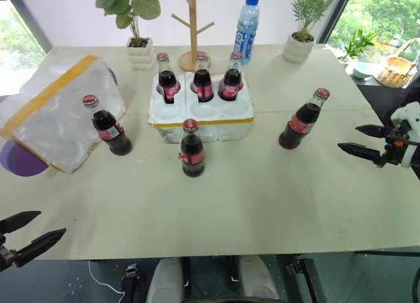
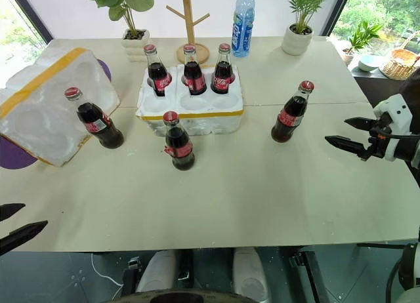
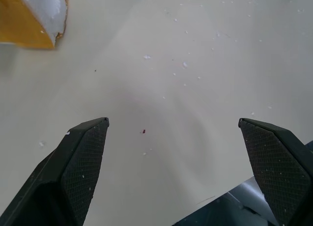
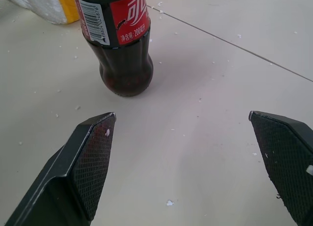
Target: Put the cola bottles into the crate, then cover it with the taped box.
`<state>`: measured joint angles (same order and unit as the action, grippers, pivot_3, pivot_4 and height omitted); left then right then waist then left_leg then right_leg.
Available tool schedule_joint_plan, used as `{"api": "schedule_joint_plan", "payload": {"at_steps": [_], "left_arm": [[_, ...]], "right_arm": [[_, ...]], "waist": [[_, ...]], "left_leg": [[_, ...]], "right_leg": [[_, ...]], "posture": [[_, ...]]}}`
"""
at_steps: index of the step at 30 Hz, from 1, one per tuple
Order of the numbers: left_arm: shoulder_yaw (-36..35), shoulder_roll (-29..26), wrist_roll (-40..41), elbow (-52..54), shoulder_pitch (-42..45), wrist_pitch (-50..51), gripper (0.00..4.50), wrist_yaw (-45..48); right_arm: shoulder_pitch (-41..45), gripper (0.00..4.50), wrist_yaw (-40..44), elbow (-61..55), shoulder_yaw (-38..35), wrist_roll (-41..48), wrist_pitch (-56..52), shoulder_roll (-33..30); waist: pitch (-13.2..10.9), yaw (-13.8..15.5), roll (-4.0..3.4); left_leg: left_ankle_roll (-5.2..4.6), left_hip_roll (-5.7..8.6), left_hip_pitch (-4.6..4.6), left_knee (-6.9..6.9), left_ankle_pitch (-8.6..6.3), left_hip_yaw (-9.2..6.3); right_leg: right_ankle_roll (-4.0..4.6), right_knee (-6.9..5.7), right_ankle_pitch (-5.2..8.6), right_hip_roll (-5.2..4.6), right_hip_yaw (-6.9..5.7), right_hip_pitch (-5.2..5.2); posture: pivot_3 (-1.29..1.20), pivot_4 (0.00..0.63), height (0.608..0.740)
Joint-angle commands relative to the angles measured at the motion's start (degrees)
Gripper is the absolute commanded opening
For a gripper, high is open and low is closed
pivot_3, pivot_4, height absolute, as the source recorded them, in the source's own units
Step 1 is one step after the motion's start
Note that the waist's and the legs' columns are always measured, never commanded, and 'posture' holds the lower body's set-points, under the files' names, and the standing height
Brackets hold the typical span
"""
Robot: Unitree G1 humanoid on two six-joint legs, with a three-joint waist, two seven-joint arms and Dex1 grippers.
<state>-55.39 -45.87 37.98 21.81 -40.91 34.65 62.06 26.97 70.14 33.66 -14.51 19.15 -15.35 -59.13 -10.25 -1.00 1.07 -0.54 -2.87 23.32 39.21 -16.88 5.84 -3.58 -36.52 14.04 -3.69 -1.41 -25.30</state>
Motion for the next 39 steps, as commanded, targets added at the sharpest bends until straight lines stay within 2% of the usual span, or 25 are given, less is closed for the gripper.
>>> {"api": "schedule_joint_plan", "payload": {"at_steps": [1, 10, 14, 17, 21, 25, 30, 34, 39], "left_arm": [[-1.44, 0.42, -0.77, 2.22, -0.68, -0.98, 4.46, -0.43], [-2.22, 0.69, 1.74, 3.34, 2.18, 1.77, 4.46, -3.61], [-2.12, -0.47, 3.79, 3.99, 4.76, 3.57, 4.46, -4.39], [-1.86, -1.5, 6.44, 5.33, 7.74, 5.54, 4.46, -5.42], [-0.1, -3.56, 8.23, 6.2, 11.51, 7.19, 4.46, -6.1], [6.09, -6.25, 6.94, 3.02, 19.68, 6.13, 4.46, -8.07], [16.1, -6.29, 1.22, -5.75, 31.9, 0.91, 4.46, -10.87], [23.38, -5.02, -3.22, -13.02, 41.41, -3.33, 4.46, -12.89], [31.89, -2.53, -8.25, -21.3, 51.91, -8.59, 4.46, -13.28]], "right_arm": [[0.91, 4.5, 0.02, 0.82, -1.63, 0.54, 1.73, 0.0], [1.32, 4.5, -0.84, 2.76, -1.57, 0.51, 3.68, 0.41], [1.34, 4.5, 1.42, 1.87, -1.5, 2.18, 0.2, 0.19], [-0.63, 4.5, 4.98, -3.98, -1.6, 4.68, -3.65, -0.66], [-6.66, 4.5, 8.93, -17.86, -4.16, 10.99, -12.69, -2.58], [-13.75, 4.5, 9.8, -34.13, -8.3, 18.6, -22.45, -4.54], [-19.55, 4.5, 9.54, -48.84, -14.98, 29.59, -32.83, -5.32], [-18.69, 4.5, 5.36, -55.16, -18.31, 38.21, -38.73, -4.42], [-13.27, 4.5, -3.55, -59.4, -17.68, 47.96, -43.13, -3.34]], "waist": [[0.0, 0.01, 0.0], [0.01, -0.02, -0.01], [0.01, 0.07, -0.01], [0.02, 0.15, -0.03], [0.04, 0.25, -0.06], [0.07, 0.53, -0.23], [0.09, 0.41, -0.21], [0.1, 0.36, -0.13], [0.14, 0.44, -0.05]], "left_leg": [[0.0, 0.0, 0.0, 0.0, 0.0, 0.0], [0.02, 0.01, -0.02, 0.0, 0.01, 0.01], [0.02, 0.01, -0.03, 0.0, 0.02, 0.01], [0.04, 0.01, -0.04, 0.01, 0.03, 0.0], [0.04, 0.0, -0.05, 0.01, 0.03, -0.03], [0.05, 0.01, -0.12, 0.01, 0.04, -0.05], [0.17, 0.01, -0.27, 0.0, 0.1, -0.1], [0.17, 0.02, -0.27, 0.0, 0.1, -0.08], [0.18, 0.02, -0.27, 0.0, 0.11, -0.1]], "right_leg": [[0.0, 0.0, 0.0, 0.0, 0.0, 0.0], [-0.01, -0.01, -0.01, 0.04, 0.01, 0.03], [-0.01, -0.01, -0.01, 0.04, 0.01, 0.05], [-0.02, -0.02, -0.01, 0.04, 0.01, 0.08], [-0.04, -0.06, -0.02, 0.04, 0.01, 0.08], [-0.04, -0.15, -0.02, 0.04, 0.0, 0.11], [-0.02, -0.18, -0.01, 0.06, -0.01, 0.26], [-0.04, -0.17, -0.02, 0.05, 0.01, 0.29], [-0.2, -0.2, -0.12, 0.05, 0.0, 0.3]], "posture": [[0.0, 0.15, 0.74], [0.0, 0.15, 0.74], [0.0, 0.15, 0.74], [0.0, 0.15, 0.74], [0.0, 0.15, 0.74], [0.0, 0.15, 0.74], [0.0, 0.15, 0.74], [0.0, 0.15, 0.74], [0.0, 0.15, 0.74]]}}
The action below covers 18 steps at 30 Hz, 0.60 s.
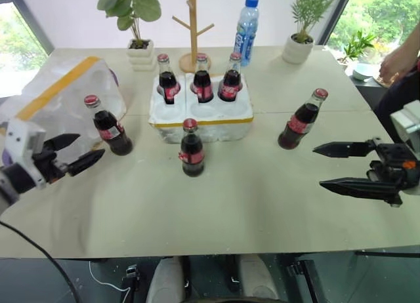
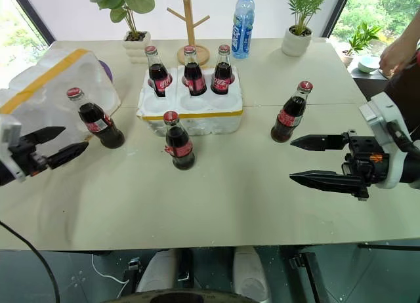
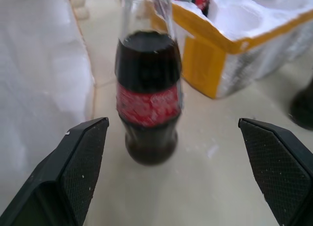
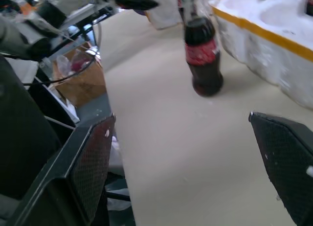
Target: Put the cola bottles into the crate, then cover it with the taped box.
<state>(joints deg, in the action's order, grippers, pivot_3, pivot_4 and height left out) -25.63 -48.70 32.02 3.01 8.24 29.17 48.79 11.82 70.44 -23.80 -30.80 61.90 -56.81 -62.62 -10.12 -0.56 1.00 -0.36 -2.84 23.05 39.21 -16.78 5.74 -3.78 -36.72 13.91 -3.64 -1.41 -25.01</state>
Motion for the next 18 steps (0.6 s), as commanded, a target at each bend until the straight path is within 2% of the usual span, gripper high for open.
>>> {"api": "schedule_joint_plan", "payload": {"at_steps": [1, 7, 15, 18], "left_arm": [[2.89, 0.69, -2.95, -3.96, 4.24, -3.73, 4.46, -0.37], [8.35, 4.45, -8.07, -15.42, 14.46, -9.18, 4.46, -2.44], [11.34, 7.23, -10.33, -21.79, 19.15, -12.39, 4.46, -0.87], [11.65, 6.71, -10.67, -21.64, 18.31, -13.35, 3.62, 0.82]], "right_arm": [[2.47, 4.5, -5.07, -2.19, -1.06, 6.24, -2.06, 0.23], [5.82, 4.5, -10.4, -3.2, 2.16, 9.1, -1.62, 1.18], [9.54, 4.5, -14.74, -1.9, 5.81, 9.5, -0.9, 2.68], [10.82, 4.5, -15.75, -1.34, 6.55, 9.82, -0.88, 3.02]], "waist": [[0.02, 0.0, 0.1], [0.03, 0.1, 0.16], [0.05, -0.03, 0.21], [0.05, -0.05, 0.21]], "left_leg": [[0.0, 0.0, 0.0, 0.0, 0.0, 0.0], [-0.03, 0.02, 0.07, 0.0, -0.01, -0.02], [-0.02, 0.04, 0.07, 0.01, 0.0, -0.03], [-0.02, 0.03, 0.05, 0.01, 0.0, -0.03]], "right_leg": [[-0.01, 0.0, -0.01, 0.0, 0.0, 0.0], [-0.06, -0.02, -0.04, 0.0, -0.05, -0.03], [-0.17, -0.09, -0.1, -0.01, -0.07, -0.03], [-0.17, -0.15, -0.1, -0.01, -0.06, -0.05]], "posture": [[0.0, 0.15, 0.74], [0.0, 0.15, 0.74], [0.0, 0.15, 0.74], [0.0, 0.15, 0.74]]}}
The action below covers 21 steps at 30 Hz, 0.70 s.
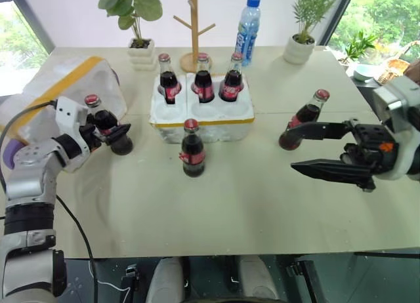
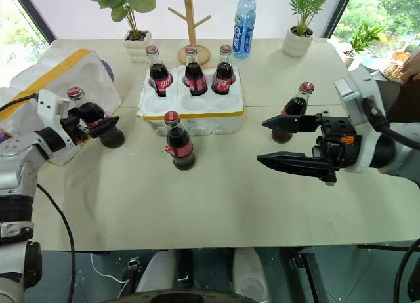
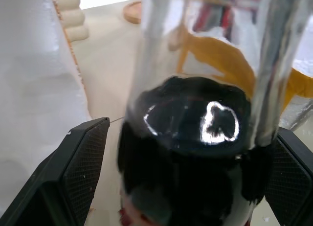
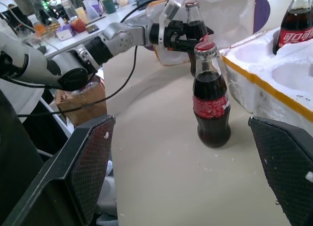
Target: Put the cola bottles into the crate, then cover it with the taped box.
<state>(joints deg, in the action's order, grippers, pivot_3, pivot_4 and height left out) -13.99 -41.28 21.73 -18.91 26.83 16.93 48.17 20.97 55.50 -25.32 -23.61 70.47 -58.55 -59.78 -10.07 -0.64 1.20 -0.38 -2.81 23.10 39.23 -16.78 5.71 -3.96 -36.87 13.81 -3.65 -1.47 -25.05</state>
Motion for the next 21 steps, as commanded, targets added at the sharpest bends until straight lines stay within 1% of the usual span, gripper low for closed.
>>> {"api": "schedule_joint_plan", "payload": {"at_steps": [1, 2, 5, 7, 10, 13, 15, 17, 19, 21], "left_arm": [[-0.09, -1.49, 0.22, 1.33, -1.12, 0.07, 3.09, 2.69], [-0.24, -2.29, 1.03, 2.48, -1.92, 1.35, 2.64, 4.1], [-0.58, -5.16, 3.64, 6.66, -3.9, 5.13, 2.66, 8.56], [-0.73, -7.73, 6.79, 10.34, -4.63, 9.49, 2.66, 12.66], [-1.04, -11.61, 13.85, 15.22, -2.82, 19.67, 2.66, 18.89], [0.03, -13.3, 18.23, 15.83, 3.14, 26.93, 2.66, 22.25], [1.83, -12.34, 17.9, 13.23, 8.92, 27.97, 2.66, 22.62], [3.98, -10.74, 15.98, 9.16, 14.92, 27.04, 2.66, 22.68], [6.08, -9.24, 13.01, 4.73, 20.09, 23.76, 2.66, 22.9], [6.66, -6.4, 11.1, -0.77, 26.29, 21.4, 2.66, 20.86]], "right_arm": [[2.12, 4.5, -1.22, 0.18, -0.22, 0.02, 1.81, 0.35], [2.51, 4.5, -1.69, 0.32, 0.23, -0.96, 2.42, 0.47], [2.84, 4.5, -1.86, 0.9, 1.19, -2.83, 3.71, 0.65], [2.55, 4.5, -1.53, 1.04, 1.66, -4.04, 4.66, 0.76], [1.2, 4.5, -0.26, 1.53, 1.84, -5.89, 6.23, 0.94], [-0.25, 4.5, 0.82, 1.91, 1.77, -7.61, 7.81, 1.09], [-1.08, 4.5, 1.02, 1.86, 1.72, -8.57, 8.69, 1.23], [-1.76, 4.5, 0.78, 1.57, 1.61, -9.47, 9.37, 1.48], [-2.65, 4.5, 0.44, 1.2, 1.01, -9.88, 9.84, 1.68], [-3.53, 4.5, 0.25, 0.98, 0.31, -9.88, 10.09, 1.75]], "waist": [[0.0, 0.03, 0.0], [0.0, 0.0, 0.0], [0.0, -0.22, 0.0], [0.0, -0.16, 0.0], [-0.03, 0.04, 0.05], [-0.13, 0.65, 0.23], [-0.14, 1.15, 0.24], [-0.14, 1.45, 0.26], [-0.14, 1.38, 0.26], [-0.14, 1.37, 0.27]], "left_leg": [[0.0, 0.0, 0.0, 0.0, 0.0, -0.01], [0.0, 0.0, 0.0, 0.0, 0.0, -0.01], [0.0, -0.02, 0.0, 0.0, 0.0, 0.02], [0.0, -0.03, 0.07, 0.0, 0.0, 0.02], [0.01, -0.02, 0.19, 0.01, 0.01, 0.01], [0.06, 0.01, 0.26, 0.06, 0.04, -0.03], [0.07, 0.04, 0.27, 0.11, 0.05, -0.03], [0.07, 0.11, 0.27, 0.18, 0.05, -0.01], [0.07, 0.17, 0.27, 0.2, 0.05, 0.01], [0.06, 0.21, 0.27, 0.2, 0.05, 0.02]], "right_leg": [[0.0, -0.02, 0.0, 0.0, 0.0, 0.0], [0.0, -0.03, 0.0, -0.01, 0.0, -0.01], [0.0, -0.04, 0.0, -0.01, 0.03, -0.05], [0.0, -0.05, 0.01, -0.01, 0.02, -0.13], [0.0, -0.07, 0.01, 0.0, 0.02, -0.25], [0.0, -0.09, 0.01, 0.01, -0.06, -0.24], [0.0, -0.1, 0.01, 0.02, -0.06, -0.24], [0.0, -0.1, 0.01, 0.06, -0.07, -0.19], [0.0, -0.1, 0.01, 0.09, -0.09, -0.17], [0.0, -0.12, 0.01, 0.1, -0.08, -0.17]], "posture": [[0.0, 0.15, 0.74], [0.0, 0.15, 0.74], [0.0, 0.15, 0.74], [0.0, 0.15, 0.74], [0.0, 0.15, 0.74], [0.0, 0.15, 0.74], [0.0, 0.15, 0.74], [0.0, 0.15, 0.74], [0.0, 0.15, 0.74], [0.0, 0.15, 0.74]]}}
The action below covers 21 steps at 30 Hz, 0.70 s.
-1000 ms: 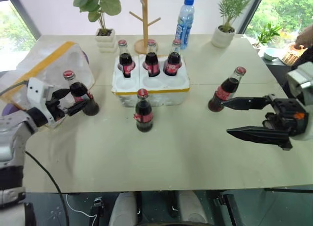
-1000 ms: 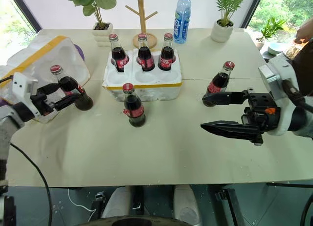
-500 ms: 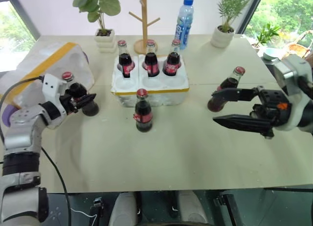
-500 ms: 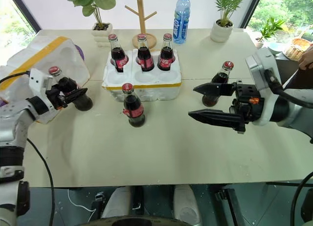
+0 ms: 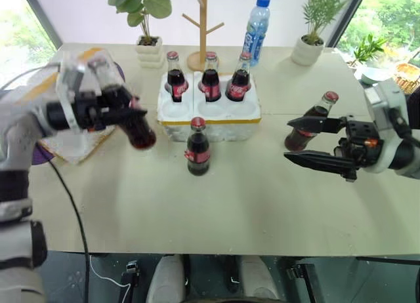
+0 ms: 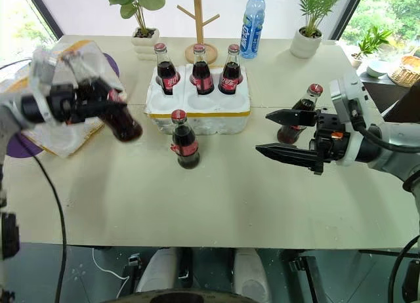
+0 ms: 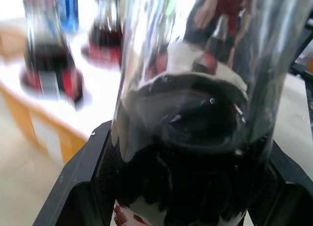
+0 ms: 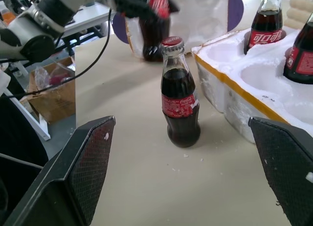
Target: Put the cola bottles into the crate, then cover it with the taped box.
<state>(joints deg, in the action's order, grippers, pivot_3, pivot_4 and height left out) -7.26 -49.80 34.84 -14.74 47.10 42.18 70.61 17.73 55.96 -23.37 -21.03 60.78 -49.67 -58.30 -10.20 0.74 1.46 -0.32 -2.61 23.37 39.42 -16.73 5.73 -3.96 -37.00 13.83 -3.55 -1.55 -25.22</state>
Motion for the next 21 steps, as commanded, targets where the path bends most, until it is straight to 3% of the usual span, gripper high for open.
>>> {"api": "schedule_joint_plan", "payload": {"at_steps": [1, 9, 16, 21], "left_arm": [[0.21, 3.87, -3.23, -8.0, 9.09, -5.48, 2.66, -2.79], [3.87, 13.33, -11.55, -23.84, 18.51, -17.81, 2.66, -3.36], [8.81, 16.61, -21.13, -30.22, 18.33, -31.61, 2.66, -3.66], [7.7, 21.41, -22.88, -33.72, 18.96, -35.83, 2.66, -9.01]], "right_arm": [[-0.76, 4.5, -0.21, -1.09, -2.54, -0.25, 1.36, 0.31], [-3.09, 4.5, -1.33, -1.66, -2.46, -1.95, 2.97, 1.91], [-4.79, 4.5, -1.92, -1.63, -1.59, -4.02, 4.23, 3.25], [-3.79, 4.5, -2.71, -0.52, 1.23, -6.55, 5.58, 4.97]], "waist": [[-0.02, 0.01, 0.03], [-0.04, -0.14, 0.06], [-0.05, -0.18, 0.08], [-0.05, -0.03, 0.08]], "left_leg": [[0.0, 0.0, 0.02, 0.0, 0.0, 0.0], [-0.02, -0.02, 0.06, 0.1, -0.01, -0.01], [-0.03, -0.05, 0.1, 0.2, -0.01, -0.02], [-0.04, -0.05, 0.1, 0.31, -0.02, -0.03]], "right_leg": [[0.0, 0.0, 0.0, 0.02, -0.01, -0.02], [-0.01, 0.01, 0.0, 0.08, -0.02, -0.03], [-0.01, -0.04, 0.0, 0.1, -0.02, -0.04], [-0.01, -0.1, 0.0, 0.09, -0.02, -0.01]], "posture": [[0.0, 0.15, 0.74], [0.0, 0.15, 0.74], [0.0, 0.15, 0.74], [0.0, 0.15, 0.74]]}}
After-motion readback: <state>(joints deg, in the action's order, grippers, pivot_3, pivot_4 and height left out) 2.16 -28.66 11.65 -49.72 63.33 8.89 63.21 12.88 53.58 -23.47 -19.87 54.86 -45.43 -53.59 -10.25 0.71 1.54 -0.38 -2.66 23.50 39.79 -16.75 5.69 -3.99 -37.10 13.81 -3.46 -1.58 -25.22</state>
